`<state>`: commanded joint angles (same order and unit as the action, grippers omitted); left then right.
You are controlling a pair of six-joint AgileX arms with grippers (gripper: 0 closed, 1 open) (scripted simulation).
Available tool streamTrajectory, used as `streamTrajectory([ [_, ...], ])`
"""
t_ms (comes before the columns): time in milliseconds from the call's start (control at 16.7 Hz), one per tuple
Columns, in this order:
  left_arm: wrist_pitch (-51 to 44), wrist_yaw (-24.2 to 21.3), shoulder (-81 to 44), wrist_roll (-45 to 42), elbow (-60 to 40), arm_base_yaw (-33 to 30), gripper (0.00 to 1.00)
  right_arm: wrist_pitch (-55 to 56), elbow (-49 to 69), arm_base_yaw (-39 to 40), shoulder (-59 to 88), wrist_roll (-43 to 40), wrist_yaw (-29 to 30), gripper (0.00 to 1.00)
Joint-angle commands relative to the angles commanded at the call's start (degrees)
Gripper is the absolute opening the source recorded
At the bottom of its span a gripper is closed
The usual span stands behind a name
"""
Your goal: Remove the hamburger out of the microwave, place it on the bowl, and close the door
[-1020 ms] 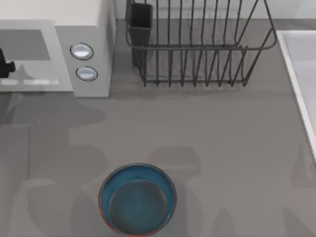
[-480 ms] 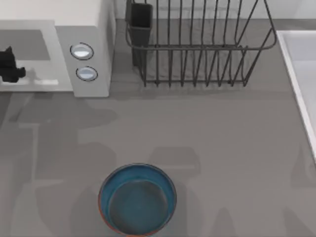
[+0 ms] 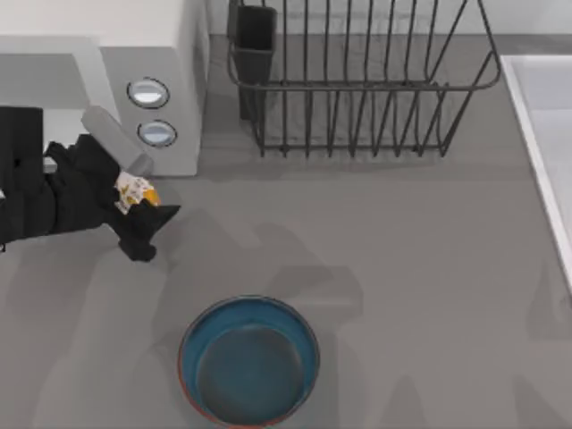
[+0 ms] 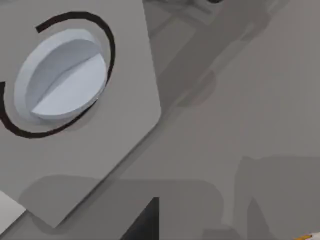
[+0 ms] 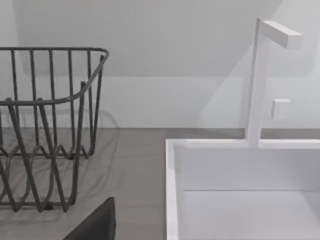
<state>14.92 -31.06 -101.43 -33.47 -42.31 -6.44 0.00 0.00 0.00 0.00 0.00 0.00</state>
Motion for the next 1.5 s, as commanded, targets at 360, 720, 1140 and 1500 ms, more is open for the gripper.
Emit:
streamTrajectory([
  [360, -25.34, -13.04, 7.20, -19.47, 2.54, -12.86, 0.00, 0.00, 0.00, 0.00, 0.00, 0.00, 0.00, 1.00],
  [720, -32.18, -17.24, 10.09, -25.73, 3.60, -17.12, 0.00, 0.00, 0.00, 0.00, 0.00, 0.00, 0.00, 1.00],
  [1140, -25.41, -16.34, 6.39, -22.67, 4.43, -19.48, 0.00, 0.00, 0.00, 0.00, 0.00, 0.00, 0.00, 1.00],
  [1500, -15.76, -14.95, 2.02, -17.91, 6.20, -23.13, 0.00, 0.00, 0.00, 0.00, 0.00, 0.00, 0.00, 1.00],
])
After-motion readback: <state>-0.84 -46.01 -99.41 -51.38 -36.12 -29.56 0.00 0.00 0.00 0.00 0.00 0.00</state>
